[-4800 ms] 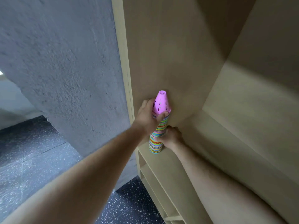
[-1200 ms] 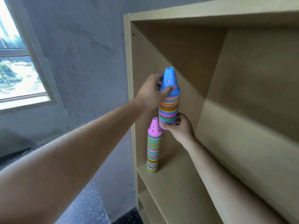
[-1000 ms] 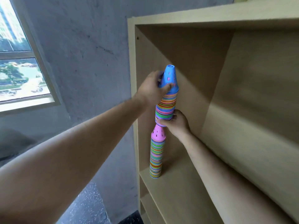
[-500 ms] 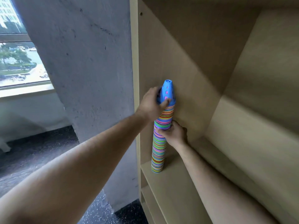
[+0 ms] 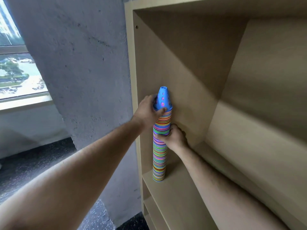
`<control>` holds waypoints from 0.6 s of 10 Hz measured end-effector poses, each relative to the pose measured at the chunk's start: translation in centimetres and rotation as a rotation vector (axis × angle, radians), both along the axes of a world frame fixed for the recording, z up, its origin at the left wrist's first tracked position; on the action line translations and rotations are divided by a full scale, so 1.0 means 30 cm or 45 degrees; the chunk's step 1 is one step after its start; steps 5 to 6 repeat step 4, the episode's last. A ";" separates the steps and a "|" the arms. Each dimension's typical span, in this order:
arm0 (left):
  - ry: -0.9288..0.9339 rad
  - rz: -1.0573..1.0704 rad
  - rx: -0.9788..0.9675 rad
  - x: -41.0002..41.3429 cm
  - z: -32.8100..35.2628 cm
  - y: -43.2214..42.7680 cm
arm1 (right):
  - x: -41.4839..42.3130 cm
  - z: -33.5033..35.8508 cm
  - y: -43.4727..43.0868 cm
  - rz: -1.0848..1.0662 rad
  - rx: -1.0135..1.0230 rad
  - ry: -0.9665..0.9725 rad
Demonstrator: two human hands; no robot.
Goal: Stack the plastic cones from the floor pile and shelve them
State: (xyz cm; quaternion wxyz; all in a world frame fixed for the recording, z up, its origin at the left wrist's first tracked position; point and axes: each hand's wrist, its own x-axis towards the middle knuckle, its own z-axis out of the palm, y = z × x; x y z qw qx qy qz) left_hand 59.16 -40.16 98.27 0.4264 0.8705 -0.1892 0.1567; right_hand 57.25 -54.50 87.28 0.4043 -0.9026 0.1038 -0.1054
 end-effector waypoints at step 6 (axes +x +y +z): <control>-0.140 -0.051 0.054 -0.061 0.036 0.130 | -0.143 0.213 0.055 -0.203 -0.343 -0.479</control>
